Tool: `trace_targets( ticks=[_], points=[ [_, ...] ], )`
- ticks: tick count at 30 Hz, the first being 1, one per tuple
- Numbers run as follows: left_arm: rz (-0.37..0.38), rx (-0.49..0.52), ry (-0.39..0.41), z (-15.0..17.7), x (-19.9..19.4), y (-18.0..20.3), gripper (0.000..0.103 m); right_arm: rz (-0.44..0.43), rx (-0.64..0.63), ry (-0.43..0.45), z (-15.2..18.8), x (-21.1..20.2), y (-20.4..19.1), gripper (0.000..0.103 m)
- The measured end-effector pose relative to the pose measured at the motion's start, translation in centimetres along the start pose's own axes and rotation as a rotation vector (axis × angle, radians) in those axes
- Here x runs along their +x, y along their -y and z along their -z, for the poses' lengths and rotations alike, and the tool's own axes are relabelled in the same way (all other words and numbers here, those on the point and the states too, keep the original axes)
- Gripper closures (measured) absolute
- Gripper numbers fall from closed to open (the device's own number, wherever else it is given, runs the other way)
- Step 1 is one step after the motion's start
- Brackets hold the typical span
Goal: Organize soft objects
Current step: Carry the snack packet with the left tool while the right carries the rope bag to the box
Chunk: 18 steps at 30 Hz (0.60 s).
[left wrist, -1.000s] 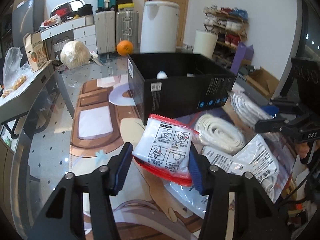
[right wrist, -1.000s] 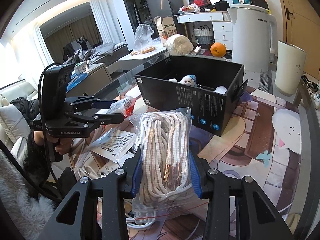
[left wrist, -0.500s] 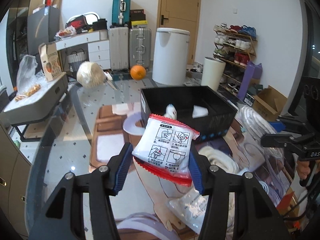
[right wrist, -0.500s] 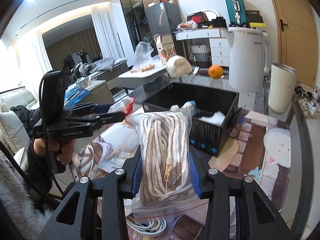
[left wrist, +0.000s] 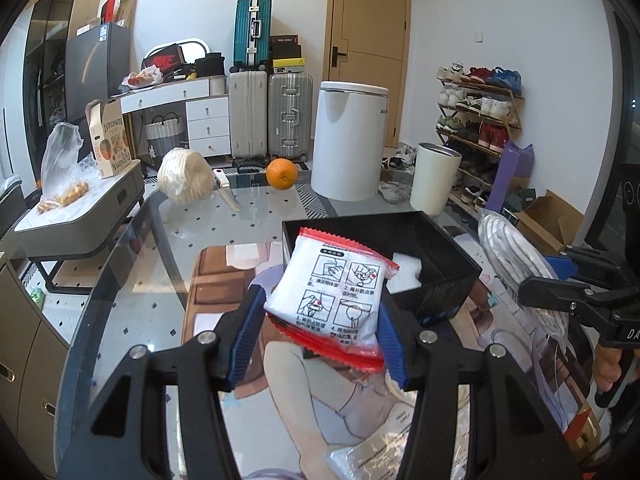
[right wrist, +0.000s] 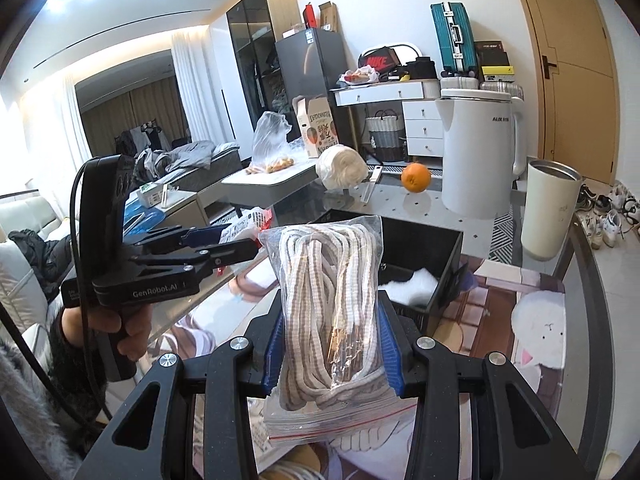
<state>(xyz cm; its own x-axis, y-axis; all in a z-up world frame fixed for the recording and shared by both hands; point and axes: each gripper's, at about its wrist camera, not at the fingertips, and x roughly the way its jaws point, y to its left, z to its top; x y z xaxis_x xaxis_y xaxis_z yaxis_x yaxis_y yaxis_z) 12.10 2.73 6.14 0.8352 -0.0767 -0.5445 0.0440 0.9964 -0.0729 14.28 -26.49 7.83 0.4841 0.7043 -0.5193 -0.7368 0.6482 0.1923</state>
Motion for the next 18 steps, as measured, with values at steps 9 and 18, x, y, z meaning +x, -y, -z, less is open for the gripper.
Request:
trace_targets(
  ticks=[9, 18],
  points=[
    [0.006, 0.007, 0.017, -0.9, 1.2, 0.3, 0.050, 0.031, -0.007, 0.002, -1.2, 1.4, 0.3, 0.062],
    [0.012, 0.031, 0.021, -1.8, 2.9, 0.8, 0.050, 0.064, 0.005, -0.004, -1.7, 2.9, 1.1, 0.062]
  ],
)
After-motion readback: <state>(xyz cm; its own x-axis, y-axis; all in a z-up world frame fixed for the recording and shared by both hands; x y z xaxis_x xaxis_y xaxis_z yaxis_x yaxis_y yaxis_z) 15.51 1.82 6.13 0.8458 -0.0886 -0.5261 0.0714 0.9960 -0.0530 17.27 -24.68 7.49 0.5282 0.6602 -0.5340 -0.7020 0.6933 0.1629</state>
